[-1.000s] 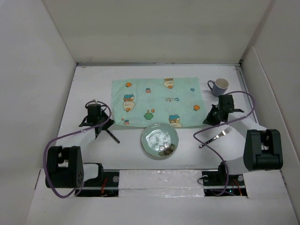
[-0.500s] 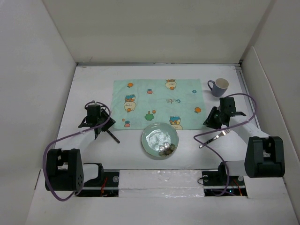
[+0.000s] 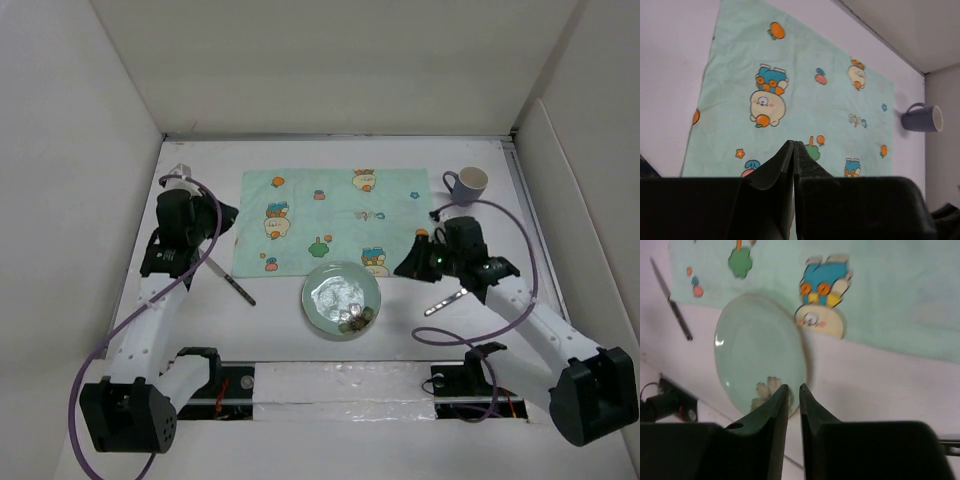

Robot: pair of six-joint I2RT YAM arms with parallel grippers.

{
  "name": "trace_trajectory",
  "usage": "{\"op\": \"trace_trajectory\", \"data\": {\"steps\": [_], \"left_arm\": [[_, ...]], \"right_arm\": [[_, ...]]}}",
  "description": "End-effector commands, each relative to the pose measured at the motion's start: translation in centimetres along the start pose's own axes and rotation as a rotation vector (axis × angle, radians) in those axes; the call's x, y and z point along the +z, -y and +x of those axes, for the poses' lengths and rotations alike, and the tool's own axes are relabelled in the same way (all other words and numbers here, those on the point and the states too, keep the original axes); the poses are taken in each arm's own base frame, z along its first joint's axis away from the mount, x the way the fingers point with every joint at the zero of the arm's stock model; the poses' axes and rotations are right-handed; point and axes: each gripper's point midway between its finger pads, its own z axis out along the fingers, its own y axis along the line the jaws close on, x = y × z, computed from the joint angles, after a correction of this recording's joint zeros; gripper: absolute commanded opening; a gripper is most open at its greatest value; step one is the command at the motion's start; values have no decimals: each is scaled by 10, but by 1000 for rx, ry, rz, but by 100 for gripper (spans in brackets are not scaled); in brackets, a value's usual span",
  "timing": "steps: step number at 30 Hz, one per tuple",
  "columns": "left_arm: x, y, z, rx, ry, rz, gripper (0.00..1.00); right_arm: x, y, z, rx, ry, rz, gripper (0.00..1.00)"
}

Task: Set the dinner table for one person

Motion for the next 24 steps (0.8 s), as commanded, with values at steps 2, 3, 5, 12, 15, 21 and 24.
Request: {"op": "trace_trajectory", "data": {"steps": [2, 3, 5, 12, 15, 21, 24], "left_arm": [[-17, 40, -13, 100, -8, 144, 0], [-17, 46, -17, 111, -4, 162, 0], [-18, 53, -18, 120, -13, 196, 0], [-18, 58, -11, 143, -41, 239, 34], [-21, 56, -9, 163, -50, 236, 36], [-22, 54, -3, 196, -51, 210, 36], [-24, 55, -6, 200, -39, 211, 36]], "right_arm": [[13, -17, 62, 40, -132, -99, 55], [15, -19, 68, 57, -144, -109, 58], [21, -20, 91, 66, -200, -129, 64], [56, -11, 108, 148, -207, -122, 61], [70, -3, 113, 203, -212, -96, 55], [87, 16, 116, 280, -194, -24, 44], [87, 23, 116, 290, -181, 10, 28]]}}
